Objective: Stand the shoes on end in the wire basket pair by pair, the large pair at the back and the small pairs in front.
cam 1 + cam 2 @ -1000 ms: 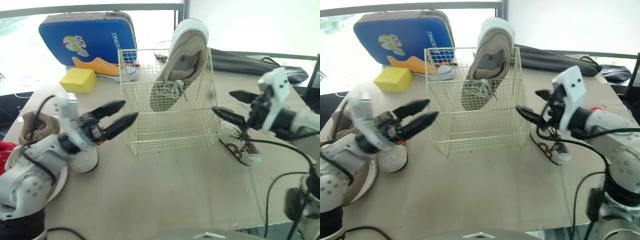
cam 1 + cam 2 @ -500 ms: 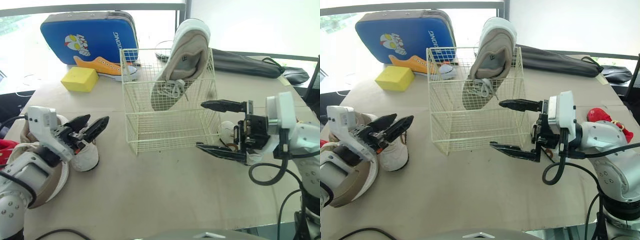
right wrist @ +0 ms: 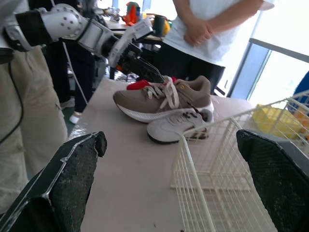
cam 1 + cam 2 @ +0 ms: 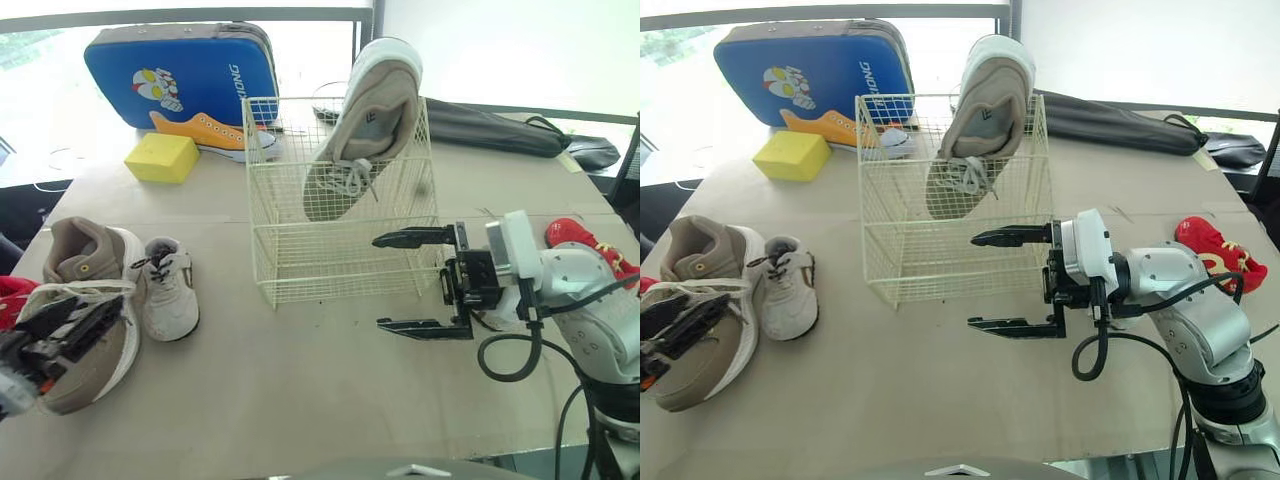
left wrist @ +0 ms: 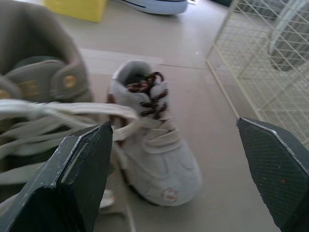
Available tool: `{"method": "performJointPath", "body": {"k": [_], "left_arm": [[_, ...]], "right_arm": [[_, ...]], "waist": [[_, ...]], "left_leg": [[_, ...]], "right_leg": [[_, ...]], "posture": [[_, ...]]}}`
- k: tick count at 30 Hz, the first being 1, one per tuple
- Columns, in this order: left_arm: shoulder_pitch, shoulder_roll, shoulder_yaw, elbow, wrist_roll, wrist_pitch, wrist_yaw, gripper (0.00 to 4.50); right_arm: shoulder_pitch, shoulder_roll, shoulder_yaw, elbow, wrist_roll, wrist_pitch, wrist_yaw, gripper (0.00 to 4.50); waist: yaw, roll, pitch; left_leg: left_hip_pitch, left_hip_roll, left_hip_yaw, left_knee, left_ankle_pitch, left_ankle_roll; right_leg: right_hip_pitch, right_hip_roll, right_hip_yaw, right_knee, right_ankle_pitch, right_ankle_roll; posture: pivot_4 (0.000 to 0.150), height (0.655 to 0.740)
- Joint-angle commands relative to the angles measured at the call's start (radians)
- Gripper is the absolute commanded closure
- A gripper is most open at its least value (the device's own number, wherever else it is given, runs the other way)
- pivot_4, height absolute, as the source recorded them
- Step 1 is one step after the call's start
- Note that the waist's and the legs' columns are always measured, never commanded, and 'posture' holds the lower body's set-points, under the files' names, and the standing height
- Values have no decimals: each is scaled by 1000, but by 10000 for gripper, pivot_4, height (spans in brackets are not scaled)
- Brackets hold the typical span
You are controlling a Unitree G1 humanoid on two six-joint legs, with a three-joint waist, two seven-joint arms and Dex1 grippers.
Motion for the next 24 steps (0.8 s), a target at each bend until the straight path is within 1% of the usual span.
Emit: {"method": "performJointPath", "body": {"k": [1,3,5,7,11,14,16,18,21,24], "left_arm": [[18,88,77,158,14,56,-61,0],[18,147,63,237,62,66,-104,0],[-16,214,48,331,67,132,-108,0],[-55,279,-5,418,138,111,-147,0],[-186,397,-136,618,247,108,-200,0],[-270,474,-267,813,341,71,-281,0],[-309,496,-371,891,390,40,-351,0],[-400,498,-496,982,455,-9,-411,0],[-560,478,-646,1162,559,-94,-496,7730],[-625,470,-719,1228,574,-96,-668,18210]], "right_arm": [[-14,0,12,4,4,-34,19,109],[-15,0,18,9,1,-41,19,109],[-16,-2,20,10,3,-43,16,109],[-15,-5,23,6,1,-46,7,109],[4,-23,11,-19,6,-42,-11,109],[24,-42,-8,-47,19,-34,-28,109],[31,-50,-16,-58,25,-29,-37,109],[35,-59,-17,-67,28,-25,-43,109],[39,-77,-26,-90,45,-14,-56,0],[48,-102,-43,-105,60,-4,-61,0]], "waist": [[2,0,0],[3,0,0],[5,-1,0],[4,-1,0],[4,-1,0],[-2,-1,1],[-7,-1,1],[-8,-1,1],[0,0,0],[4,3,-2]], "left_leg": [[0,0,0,0,0,0],[0,0,0,0,0,0],[0,-1,1,0,0,0],[0,-1,1,0,0,0],[0,-1,1,-1,0,0],[0,0,3,-2,0,0],[0,-1,5,-3,0,0],[0,-1,5,-5,0,0],[1,-1,7,-6,0,0],[2,-1,8,-6,0,0]], "right_leg": [[0,0,0,0,0,0],[0,3,-1,1,0,0],[-1,2,-1,1,0,0],[-1,2,-2,1,0,0],[-1,2,-3,2,0,0],[-3,2,-3,1,0,0],[-4,0,-3,2,0,0],[-5,0,-4,1,2,-2],[-5,-4,-5,2,1,0],[-5,-7,-9,3,1,0]], "posture": [[1500,7400],[1500,7400],[1500,7400],[1500,7400],[1500,7400],[1500,7400],[1500,7400],[1500,7400],[1500,7400],[1500,7400]]}}
